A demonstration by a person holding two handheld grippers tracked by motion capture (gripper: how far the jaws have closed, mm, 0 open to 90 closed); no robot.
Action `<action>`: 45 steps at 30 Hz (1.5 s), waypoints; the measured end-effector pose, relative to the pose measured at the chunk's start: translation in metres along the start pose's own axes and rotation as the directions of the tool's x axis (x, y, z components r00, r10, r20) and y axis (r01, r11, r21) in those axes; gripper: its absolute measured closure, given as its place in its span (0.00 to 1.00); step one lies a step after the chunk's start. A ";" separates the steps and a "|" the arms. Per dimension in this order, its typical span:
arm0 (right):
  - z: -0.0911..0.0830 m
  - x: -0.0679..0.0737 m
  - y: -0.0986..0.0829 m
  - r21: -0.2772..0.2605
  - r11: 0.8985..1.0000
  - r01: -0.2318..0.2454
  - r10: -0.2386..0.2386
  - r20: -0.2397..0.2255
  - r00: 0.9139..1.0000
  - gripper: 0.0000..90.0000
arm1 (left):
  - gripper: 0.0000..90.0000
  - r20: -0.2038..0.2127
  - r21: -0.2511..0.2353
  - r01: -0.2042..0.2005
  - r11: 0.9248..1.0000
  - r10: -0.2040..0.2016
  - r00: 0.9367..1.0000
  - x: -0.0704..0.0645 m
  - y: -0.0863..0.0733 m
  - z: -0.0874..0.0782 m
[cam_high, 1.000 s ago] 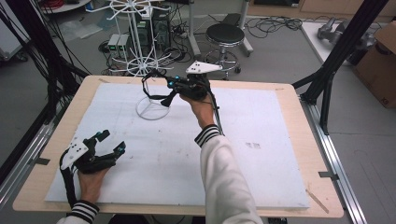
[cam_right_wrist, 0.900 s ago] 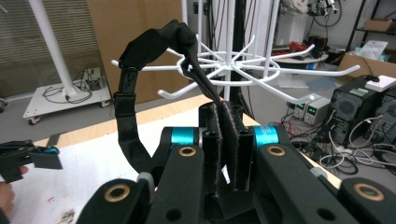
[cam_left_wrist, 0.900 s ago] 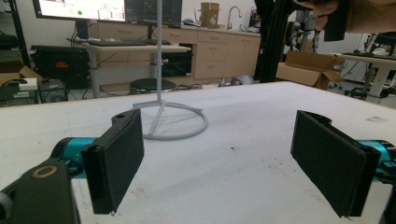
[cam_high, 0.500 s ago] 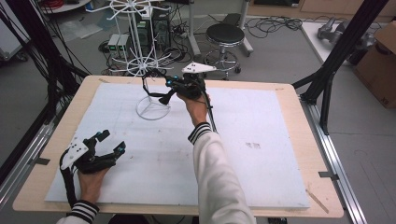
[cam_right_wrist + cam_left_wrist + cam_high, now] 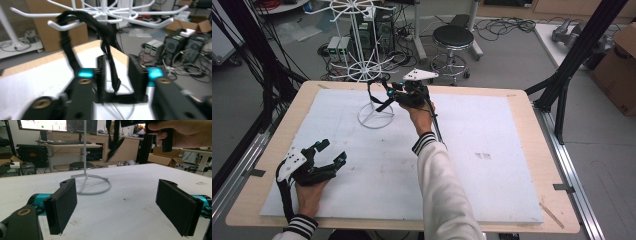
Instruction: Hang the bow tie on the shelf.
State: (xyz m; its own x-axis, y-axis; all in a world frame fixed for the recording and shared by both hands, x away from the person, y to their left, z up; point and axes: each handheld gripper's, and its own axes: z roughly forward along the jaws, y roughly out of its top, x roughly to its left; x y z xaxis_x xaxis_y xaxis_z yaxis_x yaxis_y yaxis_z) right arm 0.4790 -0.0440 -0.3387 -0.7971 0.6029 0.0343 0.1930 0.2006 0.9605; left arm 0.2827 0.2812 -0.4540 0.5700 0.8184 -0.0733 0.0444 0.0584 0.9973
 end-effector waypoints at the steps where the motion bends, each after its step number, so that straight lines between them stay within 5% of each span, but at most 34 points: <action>1: 0.001 0.001 0.000 0.006 1.000 0.001 -0.001 0.015 1.000 0.64 | 0.20 0.000 0.002 0.002 1.000 -0.002 1.000 0.000 0.000 0.000; 4: 0.002 0.001 -0.003 0.052 0.998 -0.030 0.027 0.065 0.998 0.36 | 0.20 0.000 0.004 0.006 1.000 -0.006 1.000 0.001 0.000 0.000; 8: -0.001 0.004 -0.005 0.121 0.992 -0.041 0.028 0.111 0.993 0.11 | 0.20 0.001 0.006 -0.002 1.000 0.002 1.000 0.000 0.000 0.000; 12: -0.014 0.016 0.003 0.207 0.978 -0.018 -0.021 0.186 0.982 0.09 | 0.20 -0.001 0.002 0.001 1.000 -0.001 1.000 0.000 0.000 0.000; 13: -0.019 0.019 0.006 0.210 0.978 -0.017 -0.024 0.190 0.981 0.02 | 0.20 0.001 0.005 -0.001 1.000 0.001 1.000 0.000 0.000 0.000; 17: -0.044 0.034 0.019 0.218 0.976 -0.007 -0.032 0.174 0.984 0.01 | 0.20 -0.002 -0.006 0.002 1.000 -0.002 1.000 0.000 0.000 0.000; 19: -0.062 0.042 0.021 0.150 0.987 0.052 -0.078 0.175 0.981 0.01 | 0.20 -0.002 -0.004 0.002 1.000 -0.002 1.000 0.000 0.000 0.000; 22: -0.094 0.046 0.016 0.072 0.995 0.071 -0.082 0.171 0.982 0.01 | 0.20 -0.002 0.000 -0.001 1.000 0.001 1.000 0.000 0.000 0.000; 30: -0.183 0.037 -0.032 0.017 0.998 0.053 -0.055 0.209 0.976 0.01 | 0.20 -0.002 0.005 -0.004 1.000 0.004 1.000 -0.001 0.000 0.000; 34: -0.222 0.033 -0.064 -0.020 1.000 0.024 -0.018 0.256 0.966 0.01 | 0.20 -0.003 0.006 -0.003 1.000 0.003 1.000 -0.001 0.000 0.001; 45: -0.270 0.028 -0.145 -0.120 0.993 0.001 0.040 0.330 0.943 0.01 | 0.20 -0.005 0.009 -0.015 1.000 0.015 1.000 -0.002 0.000 0.001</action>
State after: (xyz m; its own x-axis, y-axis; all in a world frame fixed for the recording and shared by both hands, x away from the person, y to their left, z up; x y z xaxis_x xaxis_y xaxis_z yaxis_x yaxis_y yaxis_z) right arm 0.2739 -0.2648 -0.4027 -0.5551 0.8315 -0.0209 0.1223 0.1064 0.9868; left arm 0.2824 0.2791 -0.4537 0.5663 0.8221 -0.0584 0.0435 0.0409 0.9982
